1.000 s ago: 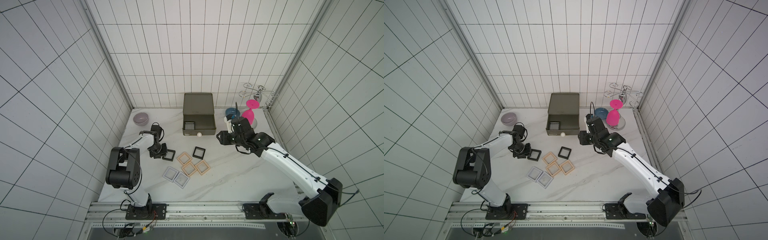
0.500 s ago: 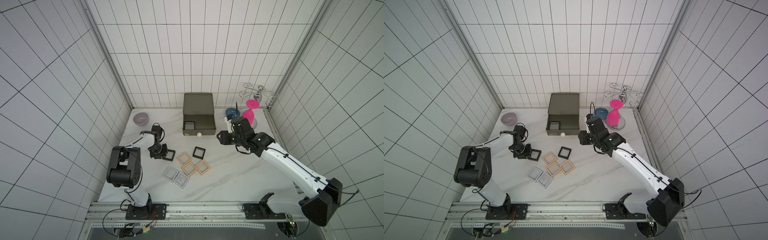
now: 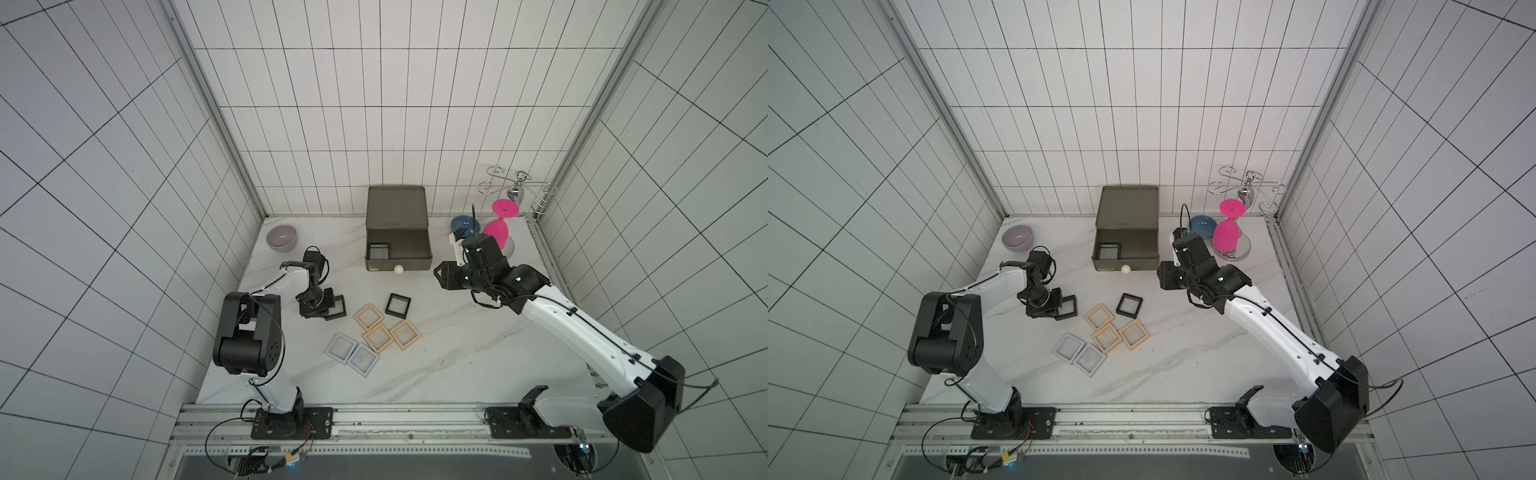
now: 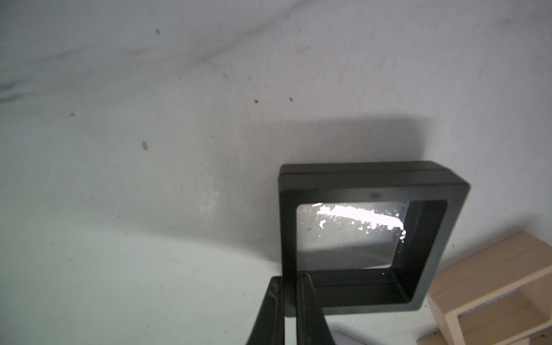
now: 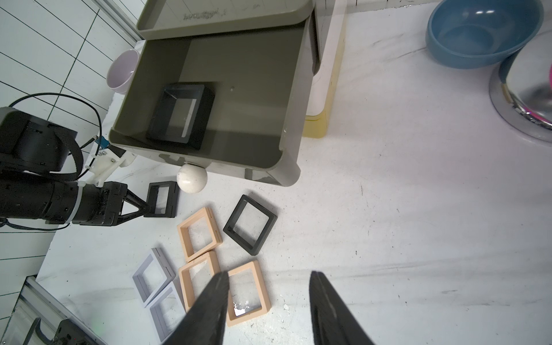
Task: Place the brooch boxes into the drawer by color
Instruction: Pick up the brooch box from the center of the board.
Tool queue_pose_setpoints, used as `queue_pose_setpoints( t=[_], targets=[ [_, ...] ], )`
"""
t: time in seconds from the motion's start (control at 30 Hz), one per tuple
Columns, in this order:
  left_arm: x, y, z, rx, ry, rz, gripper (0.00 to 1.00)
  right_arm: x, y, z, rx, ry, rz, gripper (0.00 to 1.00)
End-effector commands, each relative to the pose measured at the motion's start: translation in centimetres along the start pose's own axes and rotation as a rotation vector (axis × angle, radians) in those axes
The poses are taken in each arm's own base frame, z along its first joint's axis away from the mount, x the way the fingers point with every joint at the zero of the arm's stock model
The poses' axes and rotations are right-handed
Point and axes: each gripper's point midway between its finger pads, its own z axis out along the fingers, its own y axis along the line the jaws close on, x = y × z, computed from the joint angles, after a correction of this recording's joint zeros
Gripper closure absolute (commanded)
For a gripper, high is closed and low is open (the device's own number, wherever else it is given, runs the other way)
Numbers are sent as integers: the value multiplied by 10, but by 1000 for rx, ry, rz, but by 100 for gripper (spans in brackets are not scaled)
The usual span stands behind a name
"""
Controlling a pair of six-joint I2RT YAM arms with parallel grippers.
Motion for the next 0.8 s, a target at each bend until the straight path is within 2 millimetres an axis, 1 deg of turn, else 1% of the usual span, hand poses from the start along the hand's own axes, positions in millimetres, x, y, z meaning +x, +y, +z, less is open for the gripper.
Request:
queue_pose_setpoints(
  t=[0.0, 0.07, 0.13, 0.2, 0.3, 0.4, 0.5, 0.63, 0.7, 0.77],
  targets=[
    [-12, -1, -19, -10, -81, 18, 100, -1, 5, -3, -25, 5, -17, 52],
    [-16, -3, -31, -3, -118, 31, 100, 0, 20, -8, -79, -1, -64, 53],
    [-18, -5, -45, 9, -162, 50, 100, 0, 39, -17, -145, -34, -122, 53],
    [-21, -7, -63, 19, -218, 62, 100, -1, 52, -24, -187, -64, -153, 52],
    [-25, -16, -97, 75, -316, 99, 100, -3, 64, -29, -222, -80, -165, 51],
    [-23, -35, -136, 191, -420, 152, 100, -2, 80, -26, -260, -59, -178, 51],
    [-9, -63, -173, 383, -466, 241, 100, 2, 109, -25, -370, -59, -200, 51],
    [13, -90, -214, 561, -523, 374, 100, -6, 149, -39, -576, -81, -177, 48],
    [20, -96, -230, 610, -558, 405, 100, -12, 163, -47, -636, -88, -170, 46],
    [27, -100, -243, 646, -587, 436, 100, -19, 171, -50, -660, -94, -160, 45]
  ],
)
